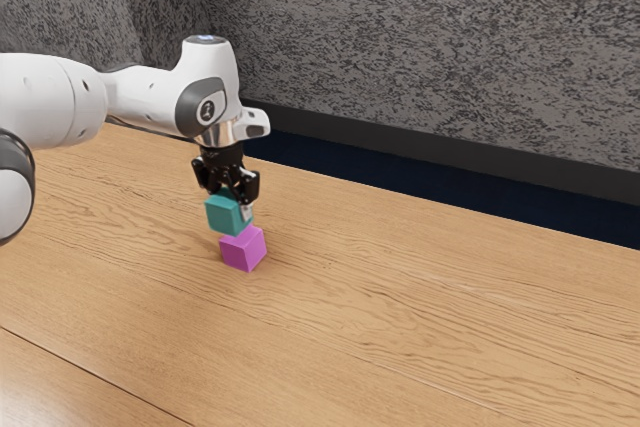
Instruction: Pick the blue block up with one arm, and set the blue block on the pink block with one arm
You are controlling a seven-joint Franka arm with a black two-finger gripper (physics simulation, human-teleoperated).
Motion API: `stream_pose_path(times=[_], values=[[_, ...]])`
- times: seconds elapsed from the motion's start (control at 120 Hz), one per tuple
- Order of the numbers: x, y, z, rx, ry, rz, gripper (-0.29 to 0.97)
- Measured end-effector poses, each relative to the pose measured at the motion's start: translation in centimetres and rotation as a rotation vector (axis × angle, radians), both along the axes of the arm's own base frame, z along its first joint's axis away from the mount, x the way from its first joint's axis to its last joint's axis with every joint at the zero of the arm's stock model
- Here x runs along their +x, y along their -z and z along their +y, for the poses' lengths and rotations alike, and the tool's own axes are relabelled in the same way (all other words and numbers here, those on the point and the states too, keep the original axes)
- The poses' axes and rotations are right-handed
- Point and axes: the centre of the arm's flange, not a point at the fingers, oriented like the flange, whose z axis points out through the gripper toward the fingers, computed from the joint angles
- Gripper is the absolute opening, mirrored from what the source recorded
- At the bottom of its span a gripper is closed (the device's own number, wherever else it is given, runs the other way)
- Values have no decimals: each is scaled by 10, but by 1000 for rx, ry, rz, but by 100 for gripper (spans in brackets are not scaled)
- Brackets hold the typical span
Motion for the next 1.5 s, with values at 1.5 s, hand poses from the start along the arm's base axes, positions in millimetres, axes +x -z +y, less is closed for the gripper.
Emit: stream_pose_path(times=[1.5], values=[[-3,-6,1,-1,-17,-50,65]])
